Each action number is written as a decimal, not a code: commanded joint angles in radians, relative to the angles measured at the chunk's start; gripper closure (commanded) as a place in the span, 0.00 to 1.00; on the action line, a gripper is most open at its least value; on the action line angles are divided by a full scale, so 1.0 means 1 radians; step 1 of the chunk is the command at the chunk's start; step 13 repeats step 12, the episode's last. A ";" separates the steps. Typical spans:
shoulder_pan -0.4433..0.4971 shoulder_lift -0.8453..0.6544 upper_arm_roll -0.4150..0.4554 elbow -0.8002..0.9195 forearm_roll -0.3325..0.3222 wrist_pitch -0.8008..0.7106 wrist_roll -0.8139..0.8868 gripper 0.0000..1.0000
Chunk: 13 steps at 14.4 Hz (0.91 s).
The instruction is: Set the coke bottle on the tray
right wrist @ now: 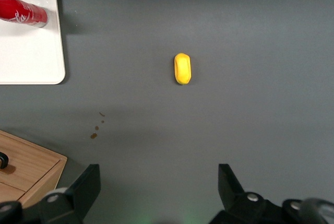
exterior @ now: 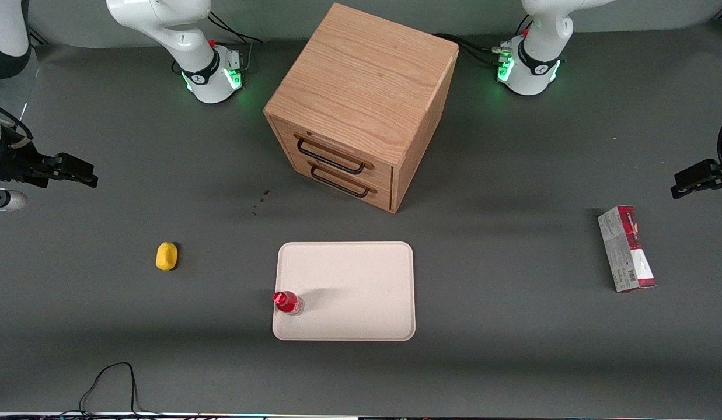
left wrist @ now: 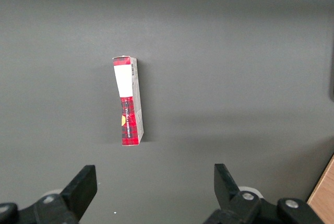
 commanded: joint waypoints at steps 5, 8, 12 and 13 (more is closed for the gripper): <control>0.004 -0.035 -0.033 -0.005 -0.007 -0.040 0.000 0.00; 0.007 -0.034 -0.039 -0.005 -0.009 -0.039 0.000 0.00; 0.007 -0.034 -0.039 -0.005 -0.010 -0.039 -0.001 0.00; 0.007 -0.034 -0.039 -0.005 -0.010 -0.039 -0.001 0.00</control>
